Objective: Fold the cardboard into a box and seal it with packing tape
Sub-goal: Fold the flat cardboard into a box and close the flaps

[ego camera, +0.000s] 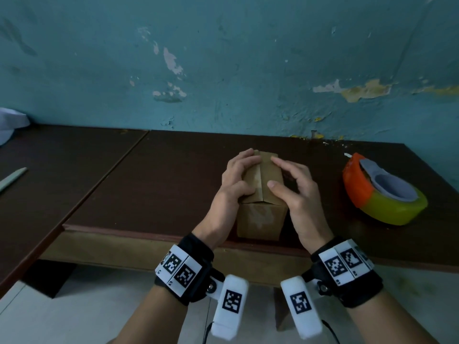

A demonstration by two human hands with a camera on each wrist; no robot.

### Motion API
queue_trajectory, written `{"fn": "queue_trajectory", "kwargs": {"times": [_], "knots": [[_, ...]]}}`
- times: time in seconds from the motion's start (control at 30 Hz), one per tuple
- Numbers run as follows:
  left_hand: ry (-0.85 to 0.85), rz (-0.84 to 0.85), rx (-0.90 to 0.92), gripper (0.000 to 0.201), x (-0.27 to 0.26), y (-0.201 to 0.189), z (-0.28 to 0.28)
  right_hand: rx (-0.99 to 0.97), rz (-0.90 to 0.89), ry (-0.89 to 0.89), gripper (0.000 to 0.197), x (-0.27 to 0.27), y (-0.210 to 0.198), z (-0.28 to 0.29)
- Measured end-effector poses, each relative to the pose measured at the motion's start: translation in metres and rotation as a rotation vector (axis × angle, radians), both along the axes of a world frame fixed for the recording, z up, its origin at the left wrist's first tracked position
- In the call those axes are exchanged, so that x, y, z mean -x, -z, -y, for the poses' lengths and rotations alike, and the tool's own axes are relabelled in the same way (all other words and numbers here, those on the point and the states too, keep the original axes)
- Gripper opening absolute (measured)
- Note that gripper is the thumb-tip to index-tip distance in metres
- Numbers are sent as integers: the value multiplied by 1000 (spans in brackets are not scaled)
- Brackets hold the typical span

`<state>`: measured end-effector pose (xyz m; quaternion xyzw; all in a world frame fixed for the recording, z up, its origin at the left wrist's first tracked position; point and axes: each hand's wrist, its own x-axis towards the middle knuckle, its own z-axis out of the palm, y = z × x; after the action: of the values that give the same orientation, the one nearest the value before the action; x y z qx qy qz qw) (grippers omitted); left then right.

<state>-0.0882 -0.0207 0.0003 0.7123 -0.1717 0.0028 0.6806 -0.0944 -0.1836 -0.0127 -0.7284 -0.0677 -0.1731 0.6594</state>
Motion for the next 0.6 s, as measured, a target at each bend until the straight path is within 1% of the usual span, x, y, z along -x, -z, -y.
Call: {"fn": "queue_trajectory", "kwargs": {"times": [0.1,0.2,0.23,0.37,0.47,0.53,0.6], "knots": [[-45,-57,34,74,-5,2,-2,-37,-51,-31,57,-2,0,2],[-81,-93,58,84,-5,2,-1,-88,-66,-31,51,-3,-1,0],[-97,-95,72,85,-3,1,2,-91,-61,-30,48,-3,-1,0],[-187,-115,122,70,2,-2,12,-114,-27,-48,39,1,-1,-3],[-259,-124,116,69,-5,-2,6,-144,-13,-64,29,6,0,-3],[-284,-103,86,65,-7,-3,4,-90,42,-61,21,8,0,-1],[-329,-74,12,55,-7,-5,5,-8,108,-51,16,7,0,2]]}}
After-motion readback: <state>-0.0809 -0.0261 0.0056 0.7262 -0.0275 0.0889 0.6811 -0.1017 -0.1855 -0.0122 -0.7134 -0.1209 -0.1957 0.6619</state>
